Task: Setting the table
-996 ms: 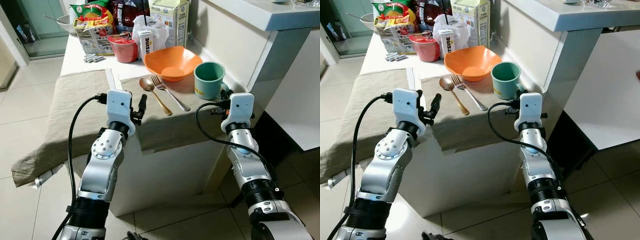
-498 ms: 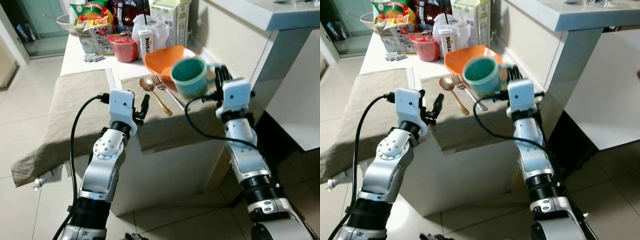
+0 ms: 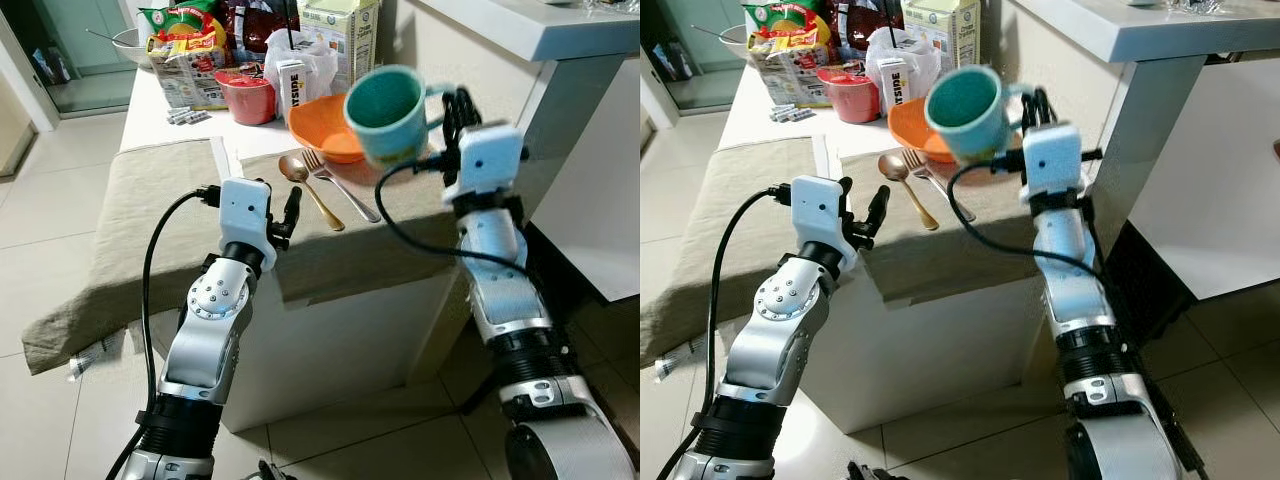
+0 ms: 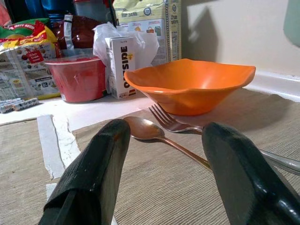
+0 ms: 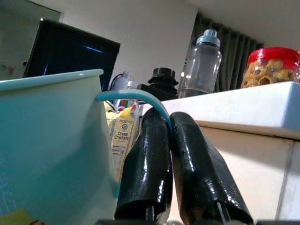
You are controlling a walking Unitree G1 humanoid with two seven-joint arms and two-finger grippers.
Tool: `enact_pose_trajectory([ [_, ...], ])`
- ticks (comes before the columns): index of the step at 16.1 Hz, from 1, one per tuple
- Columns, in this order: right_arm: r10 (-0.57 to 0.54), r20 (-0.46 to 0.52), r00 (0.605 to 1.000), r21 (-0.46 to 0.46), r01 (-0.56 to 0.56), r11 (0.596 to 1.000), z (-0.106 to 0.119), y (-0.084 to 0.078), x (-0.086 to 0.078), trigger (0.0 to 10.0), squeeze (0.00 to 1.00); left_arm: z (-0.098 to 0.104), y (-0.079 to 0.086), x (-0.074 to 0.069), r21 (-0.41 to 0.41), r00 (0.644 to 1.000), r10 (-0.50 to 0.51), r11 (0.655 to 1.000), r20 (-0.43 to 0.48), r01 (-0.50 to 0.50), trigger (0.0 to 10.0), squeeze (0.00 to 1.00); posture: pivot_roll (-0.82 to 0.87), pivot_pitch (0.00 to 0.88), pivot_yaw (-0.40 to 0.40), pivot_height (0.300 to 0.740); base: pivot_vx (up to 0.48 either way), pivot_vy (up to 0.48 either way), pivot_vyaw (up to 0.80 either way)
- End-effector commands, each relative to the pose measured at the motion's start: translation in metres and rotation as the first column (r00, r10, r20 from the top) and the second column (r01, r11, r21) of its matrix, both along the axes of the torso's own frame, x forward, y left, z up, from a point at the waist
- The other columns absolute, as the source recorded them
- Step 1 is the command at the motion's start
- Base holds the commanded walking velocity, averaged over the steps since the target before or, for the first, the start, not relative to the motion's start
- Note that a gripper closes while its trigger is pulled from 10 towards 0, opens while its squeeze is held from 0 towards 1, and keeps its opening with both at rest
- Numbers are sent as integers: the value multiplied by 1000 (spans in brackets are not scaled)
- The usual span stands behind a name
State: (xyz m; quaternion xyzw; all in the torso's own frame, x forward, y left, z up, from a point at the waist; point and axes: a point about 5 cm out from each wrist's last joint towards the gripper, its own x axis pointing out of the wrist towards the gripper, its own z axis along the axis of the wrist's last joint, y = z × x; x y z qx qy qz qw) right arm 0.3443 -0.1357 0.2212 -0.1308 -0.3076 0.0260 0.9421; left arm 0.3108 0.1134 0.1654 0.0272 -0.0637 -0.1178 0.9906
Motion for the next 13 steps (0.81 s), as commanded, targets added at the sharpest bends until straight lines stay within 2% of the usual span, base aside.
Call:
enact_pose_trajectory([
  [1, -7, 6, 1000, 18, 7, 1000, 3, -2, 1, 0, 0, 7, -2, -1, 2, 999, -15, 1000, 37, 15, 10000, 0, -56, 0, 72, 740, 0, 0, 0],
  [3, -7, -19, 1000, 25, 7, 1000, -2, -2, 1, 0, 0, 9, 1, -4, -43, 999, -13, 999, 38, 14, 10000, 0, -56, 0, 72, 740, -133, 0, 0],
  [5, -9, -35, 999, 32, 10, 999, -5, -3, 2, 0, 0, 13, 3, -4, -89, 999, -10, 996, 50, 14, 10000, 0, -56, 0, 72, 740, -478, 0, 0],
  [10, -5, -51, 999, 29, 7, 1000, -9, -3, 2, 0, 0, 14, 2, -4, -94, 999, -2, 996, 51, 6, 10000, 0, -49, 0, 69, 740, -397, 0, 0],
  [11, -6, -56, 998, 26, 7, 1000, -11, -3, 2, 0, 0, 14, 1, -4, -90, 999, -13, 996, 51, 18, 10000, 0, -49, 0, 69, 740, 0, 0, 0],
  [13, -8, -65, 998, 23, 9, 1000, -13, -4, 2, 0, 0, 16, -2, -4, -97, 998, -31, 995, 52, 36, 10000, 0, -52, 0, 70, 740, 0, -480, 0],
])
